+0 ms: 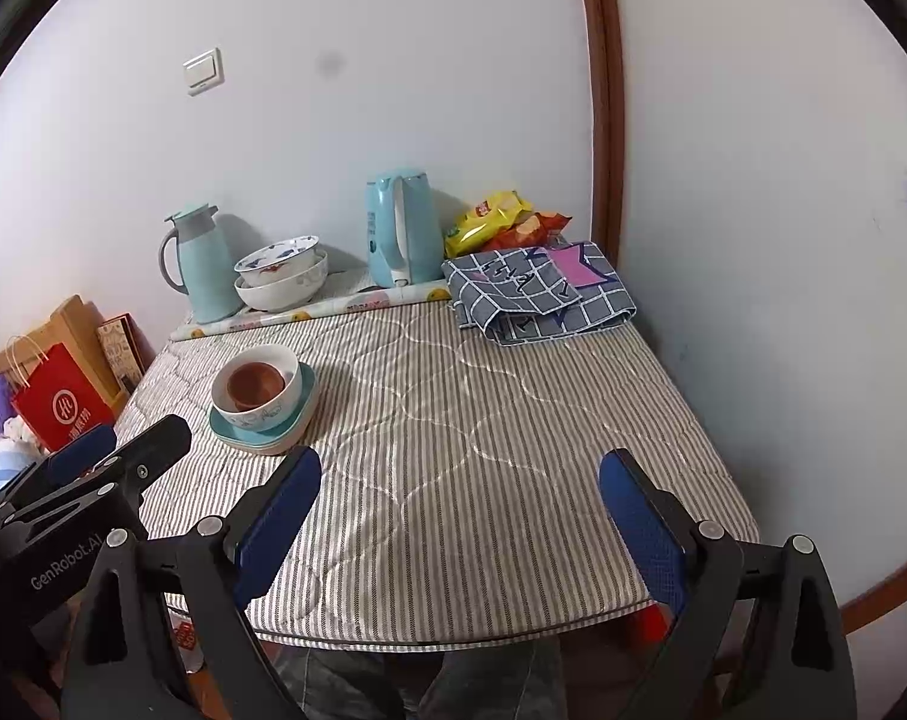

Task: Organize plates and bowls

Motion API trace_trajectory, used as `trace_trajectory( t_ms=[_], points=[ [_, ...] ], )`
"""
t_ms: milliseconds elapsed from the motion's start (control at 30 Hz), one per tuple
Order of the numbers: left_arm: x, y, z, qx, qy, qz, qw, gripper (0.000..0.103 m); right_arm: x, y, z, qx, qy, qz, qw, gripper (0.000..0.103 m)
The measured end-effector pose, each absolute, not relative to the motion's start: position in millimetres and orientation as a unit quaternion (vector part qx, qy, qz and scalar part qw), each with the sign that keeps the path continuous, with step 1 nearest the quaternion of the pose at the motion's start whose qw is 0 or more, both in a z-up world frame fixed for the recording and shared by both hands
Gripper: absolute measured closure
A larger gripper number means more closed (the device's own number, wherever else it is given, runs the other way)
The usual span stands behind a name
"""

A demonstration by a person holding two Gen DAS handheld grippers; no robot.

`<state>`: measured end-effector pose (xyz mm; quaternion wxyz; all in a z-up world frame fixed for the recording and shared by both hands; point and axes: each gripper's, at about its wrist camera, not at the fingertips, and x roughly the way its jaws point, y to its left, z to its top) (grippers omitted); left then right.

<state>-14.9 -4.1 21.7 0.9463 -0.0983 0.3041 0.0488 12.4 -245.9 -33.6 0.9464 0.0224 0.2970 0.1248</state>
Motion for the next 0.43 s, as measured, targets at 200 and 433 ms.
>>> trace_trajectory(
  t_ms=[200, 433],
  points=[
    [-16.4, -4.5, 22.4, -0.098, 0.302, 0.050, 0.947, 0.018, 11.1, -246.3, -33.2, 0.024, 0.297, 0.125, 0.946, 0.010],
    [-15.0, -2.7, 20.4, -0.099, 0.305, 0.054, 0.946, 0.018, 11.1, -246.6, -32.2, 0.025, 0.297, 0.125, 0.946, 0.010]
  ],
)
